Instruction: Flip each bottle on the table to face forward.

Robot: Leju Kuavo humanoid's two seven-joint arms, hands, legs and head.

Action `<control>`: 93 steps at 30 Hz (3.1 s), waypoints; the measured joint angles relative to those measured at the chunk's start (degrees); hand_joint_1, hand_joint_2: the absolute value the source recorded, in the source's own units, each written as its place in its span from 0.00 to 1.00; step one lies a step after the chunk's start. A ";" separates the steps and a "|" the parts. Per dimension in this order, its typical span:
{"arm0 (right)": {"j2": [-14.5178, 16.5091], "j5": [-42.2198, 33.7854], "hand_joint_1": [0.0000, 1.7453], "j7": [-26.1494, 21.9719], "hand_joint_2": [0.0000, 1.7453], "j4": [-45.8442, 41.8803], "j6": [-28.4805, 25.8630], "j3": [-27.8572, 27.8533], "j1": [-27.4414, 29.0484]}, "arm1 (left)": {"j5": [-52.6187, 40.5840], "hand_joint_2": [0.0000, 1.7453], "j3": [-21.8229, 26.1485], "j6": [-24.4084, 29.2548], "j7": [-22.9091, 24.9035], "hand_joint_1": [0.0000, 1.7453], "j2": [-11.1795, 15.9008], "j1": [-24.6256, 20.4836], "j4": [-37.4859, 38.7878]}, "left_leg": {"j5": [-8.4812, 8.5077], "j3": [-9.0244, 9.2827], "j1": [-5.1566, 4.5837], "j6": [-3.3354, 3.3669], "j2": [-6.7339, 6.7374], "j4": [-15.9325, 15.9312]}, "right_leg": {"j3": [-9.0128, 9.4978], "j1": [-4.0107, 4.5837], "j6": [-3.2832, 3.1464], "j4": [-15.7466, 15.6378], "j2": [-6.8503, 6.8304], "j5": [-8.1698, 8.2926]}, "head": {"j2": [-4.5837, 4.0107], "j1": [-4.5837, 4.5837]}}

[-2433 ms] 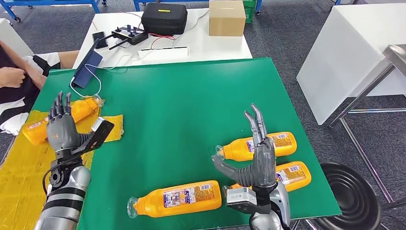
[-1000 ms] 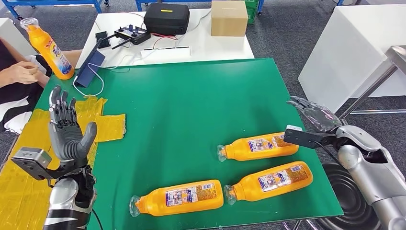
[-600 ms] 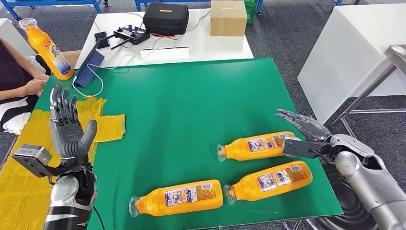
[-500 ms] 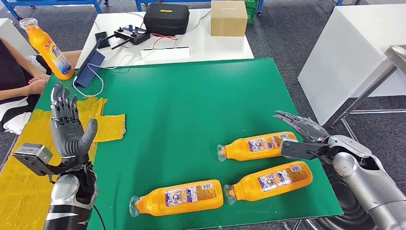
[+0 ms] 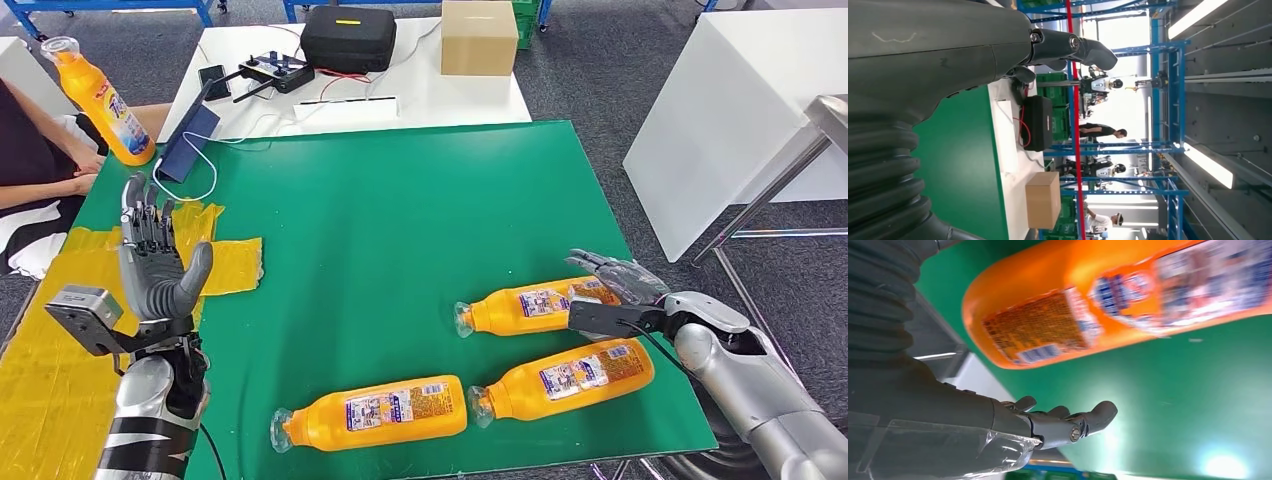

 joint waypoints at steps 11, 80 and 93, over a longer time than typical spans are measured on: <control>8.38 5.54 0.71 1.42 1.00 16.67 -6.57 5.07 -5.88 | 0.98 1.00 0.05 -0.15 0.61 0.00 0.04 -1.15 3.35 | 0.02 0.08 0.05 -0.02 0.03 0.00 | 0.01 0.03 0.00 0.02 0.04 0.01 | 0.00 0.01; 51.94 -5.14 1.00 -11.01 1.00 8.70 -25.17 -1.28 2.85 | -2.02 1.00 -20.11 -11.24 8.81 0.00 -1.21 -12.89 14.13 | 0.06 -0.10 0.07 -0.05 0.06 0.03 | -0.16 0.09 0.01 0.06 0.10 0.02 | -0.01 0.02; 51.92 -2.19 1.00 -9.05 1.00 11.70 -26.07 3.18 0.73 | 0.36 1.00 -18.50 -11.22 8.02 1.00 -1.12 -11.69 14.96 | 0.06 -0.11 0.07 -0.05 0.06 0.03 | -0.17 0.09 0.01 0.06 0.12 0.02 | 0.00 0.02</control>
